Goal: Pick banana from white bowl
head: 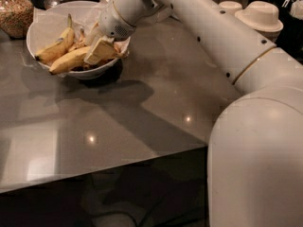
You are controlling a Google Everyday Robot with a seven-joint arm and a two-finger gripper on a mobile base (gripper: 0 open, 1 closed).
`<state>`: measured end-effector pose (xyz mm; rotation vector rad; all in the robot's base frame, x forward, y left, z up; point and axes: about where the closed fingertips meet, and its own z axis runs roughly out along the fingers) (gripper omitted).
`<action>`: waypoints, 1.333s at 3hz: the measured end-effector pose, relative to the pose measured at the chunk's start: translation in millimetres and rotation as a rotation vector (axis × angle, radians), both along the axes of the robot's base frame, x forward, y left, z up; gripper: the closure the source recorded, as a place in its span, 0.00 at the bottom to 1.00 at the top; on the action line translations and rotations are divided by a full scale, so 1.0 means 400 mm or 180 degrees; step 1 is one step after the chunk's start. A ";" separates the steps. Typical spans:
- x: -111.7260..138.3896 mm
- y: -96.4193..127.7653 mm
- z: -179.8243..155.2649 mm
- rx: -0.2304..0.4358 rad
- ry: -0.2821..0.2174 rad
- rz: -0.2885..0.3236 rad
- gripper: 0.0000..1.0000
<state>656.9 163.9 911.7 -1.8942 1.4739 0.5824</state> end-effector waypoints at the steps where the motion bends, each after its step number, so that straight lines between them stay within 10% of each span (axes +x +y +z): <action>1: -0.003 -0.005 -0.015 -0.0044 0.0066 0.0006 0.56; 3: -0.005 -0.008 -0.006 -0.0034 0.0045 0.0016 0.97; 4: -0.014 -0.024 0.045 0.0015 -0.0073 0.0035 1.00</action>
Offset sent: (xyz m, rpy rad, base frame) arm -0.0003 -0.0091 -0.0102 -0.0273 0.0359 -0.0024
